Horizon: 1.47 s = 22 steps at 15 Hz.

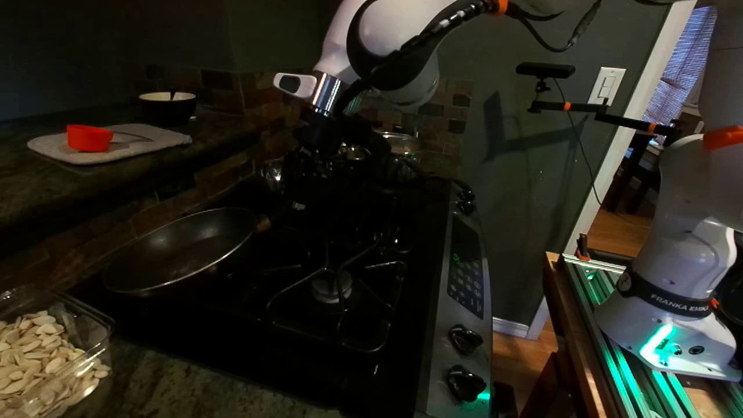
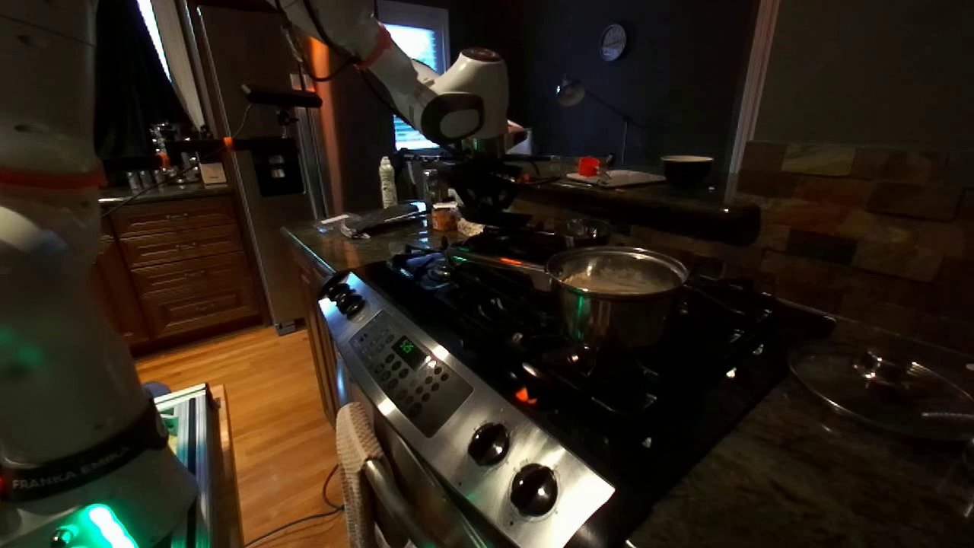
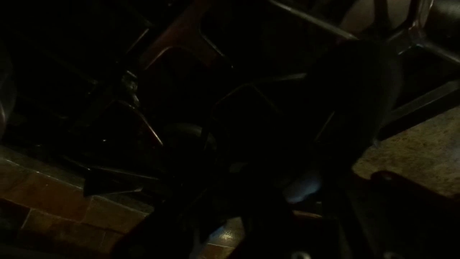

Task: Move the pan forward

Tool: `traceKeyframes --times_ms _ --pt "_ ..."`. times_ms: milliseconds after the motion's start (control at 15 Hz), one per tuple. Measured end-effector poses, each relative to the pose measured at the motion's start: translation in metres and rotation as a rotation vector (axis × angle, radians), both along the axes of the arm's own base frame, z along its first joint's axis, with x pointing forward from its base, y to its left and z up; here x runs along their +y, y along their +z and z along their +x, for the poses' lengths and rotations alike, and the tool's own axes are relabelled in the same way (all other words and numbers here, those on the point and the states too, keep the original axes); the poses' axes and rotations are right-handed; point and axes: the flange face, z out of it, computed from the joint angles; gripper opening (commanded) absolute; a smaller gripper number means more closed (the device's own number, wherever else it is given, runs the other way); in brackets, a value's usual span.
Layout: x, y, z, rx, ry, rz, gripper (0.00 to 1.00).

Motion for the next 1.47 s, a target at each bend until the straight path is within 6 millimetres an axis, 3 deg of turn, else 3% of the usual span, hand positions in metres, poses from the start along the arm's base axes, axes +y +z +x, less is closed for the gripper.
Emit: traceKeyframes --times_ms 600,1467 --pt "-0.051 -0.007 -0.028 0.004 -0.009 0.058 0.08" --pt "-0.081 -0.006 -0.100 0.074 0.165 0.008 0.08"
